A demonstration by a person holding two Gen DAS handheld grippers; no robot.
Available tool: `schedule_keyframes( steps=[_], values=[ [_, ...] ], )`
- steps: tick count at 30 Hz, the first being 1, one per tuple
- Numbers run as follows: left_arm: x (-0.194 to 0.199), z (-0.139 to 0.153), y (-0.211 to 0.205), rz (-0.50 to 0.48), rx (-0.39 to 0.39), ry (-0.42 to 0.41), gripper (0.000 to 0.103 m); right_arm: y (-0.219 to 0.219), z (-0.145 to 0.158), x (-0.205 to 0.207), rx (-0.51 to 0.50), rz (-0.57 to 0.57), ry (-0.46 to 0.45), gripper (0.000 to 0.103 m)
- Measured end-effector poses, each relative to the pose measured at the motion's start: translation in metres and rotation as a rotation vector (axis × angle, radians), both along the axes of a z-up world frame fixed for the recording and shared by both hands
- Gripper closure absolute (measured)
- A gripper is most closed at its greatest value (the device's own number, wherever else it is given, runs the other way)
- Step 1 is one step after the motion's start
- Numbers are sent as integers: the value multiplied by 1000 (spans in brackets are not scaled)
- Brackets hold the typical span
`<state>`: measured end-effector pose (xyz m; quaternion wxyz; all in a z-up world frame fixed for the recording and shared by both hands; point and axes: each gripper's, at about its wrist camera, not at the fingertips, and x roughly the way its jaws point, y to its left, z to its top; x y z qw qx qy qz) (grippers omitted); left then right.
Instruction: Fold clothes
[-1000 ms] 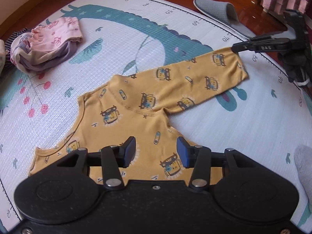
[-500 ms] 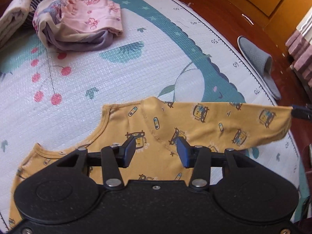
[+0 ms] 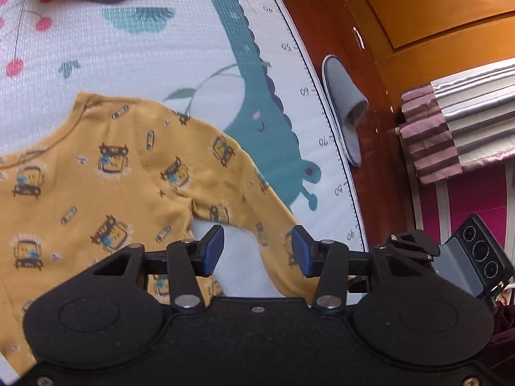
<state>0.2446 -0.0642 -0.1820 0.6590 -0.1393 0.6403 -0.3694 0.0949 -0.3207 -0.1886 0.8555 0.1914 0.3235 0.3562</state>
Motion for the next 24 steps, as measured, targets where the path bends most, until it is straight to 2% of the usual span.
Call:
schedule_keyframes(
  steps=[2, 5, 10, 18, 22, 24],
  values=[
    [-7, -4, 3, 16, -20, 48, 58, 12, 2, -5, -26, 27, -17, 94],
    [-16, -8, 7, 41, -24, 64, 59, 27, 5, -11, -74, 68, -54, 94],
    [-21, -7, 25, 68, -63, 94, 59, 45, 3, -14, -118, 100, -66, 94],
    [-29, -6, 52, 109, -43, 112, 59, 61, 3, -18, -158, 120, -93, 94],
    [-34, -11, 55, 140, -36, 124, 60, 75, 5, -24, -218, 152, -149, 94],
    [-35, -17, 59, 179, -47, 156, 67, 85, 6, -30, -261, 184, -198, 94]
  ],
)
